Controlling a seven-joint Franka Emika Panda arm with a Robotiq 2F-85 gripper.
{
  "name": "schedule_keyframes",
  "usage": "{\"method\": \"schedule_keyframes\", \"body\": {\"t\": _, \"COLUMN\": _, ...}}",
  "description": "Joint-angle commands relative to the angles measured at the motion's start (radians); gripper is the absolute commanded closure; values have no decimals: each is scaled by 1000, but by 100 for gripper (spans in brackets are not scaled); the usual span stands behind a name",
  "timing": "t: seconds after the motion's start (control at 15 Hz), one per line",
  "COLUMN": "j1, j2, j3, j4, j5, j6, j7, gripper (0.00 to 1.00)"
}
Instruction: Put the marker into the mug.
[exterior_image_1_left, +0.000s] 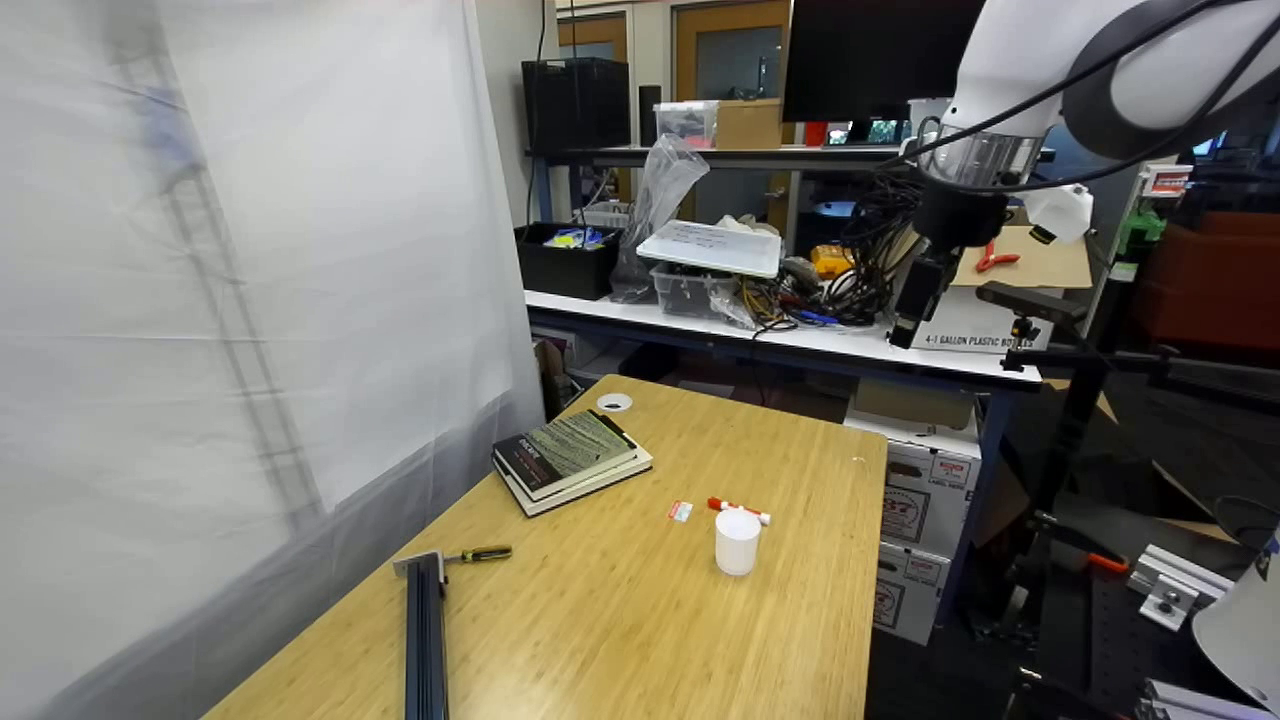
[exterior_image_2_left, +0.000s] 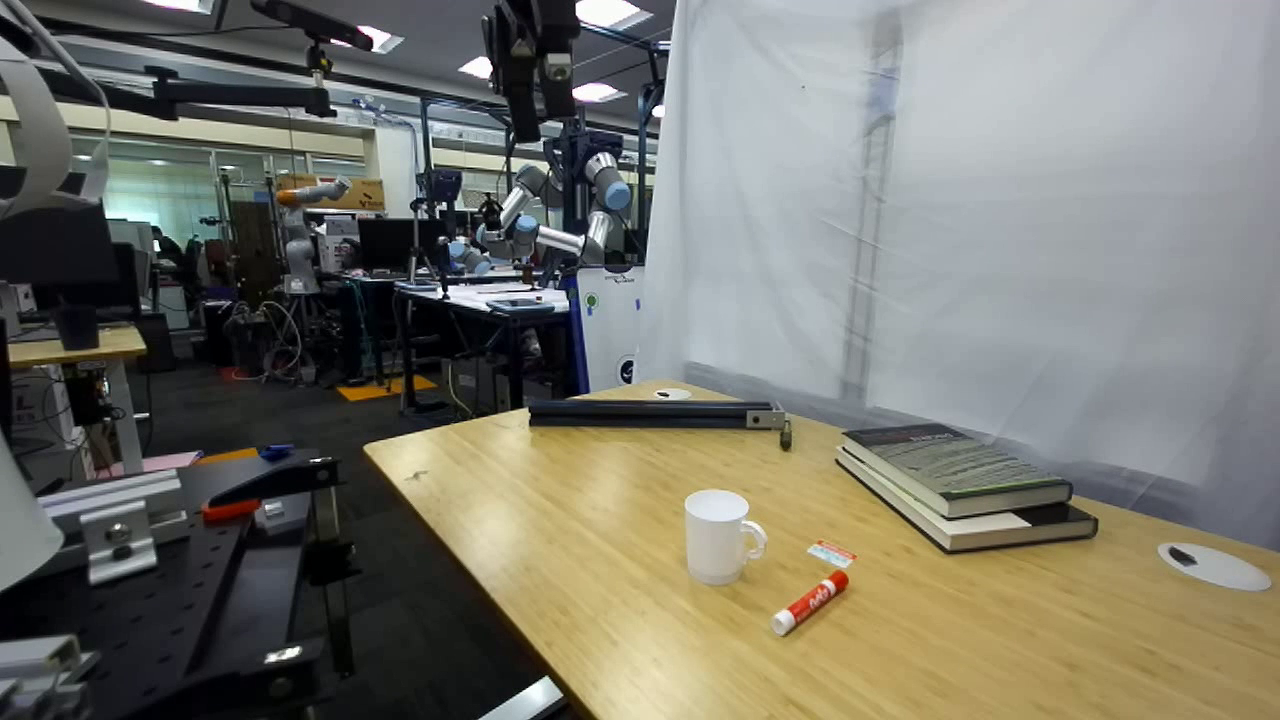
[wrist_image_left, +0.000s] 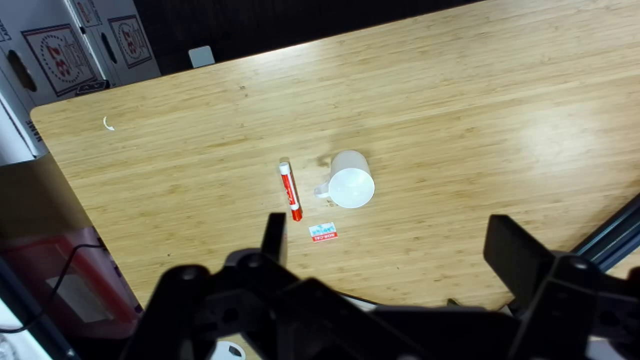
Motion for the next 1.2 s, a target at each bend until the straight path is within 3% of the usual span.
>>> {"method": "schedule_keyframes", "body": {"t": 0.0, "j1": 0, "j2": 0, "j3": 1, "j4": 2, "j5": 1, "j6": -3, "j7": 0, "gripper": 0}}
{"method": "schedule_keyframes", "body": {"t": 1.13, "j1": -3, "j2": 31, "j3": -12, "j4": -3, "j5": -5, "j6": 30, "j7": -25, "gripper": 0}}
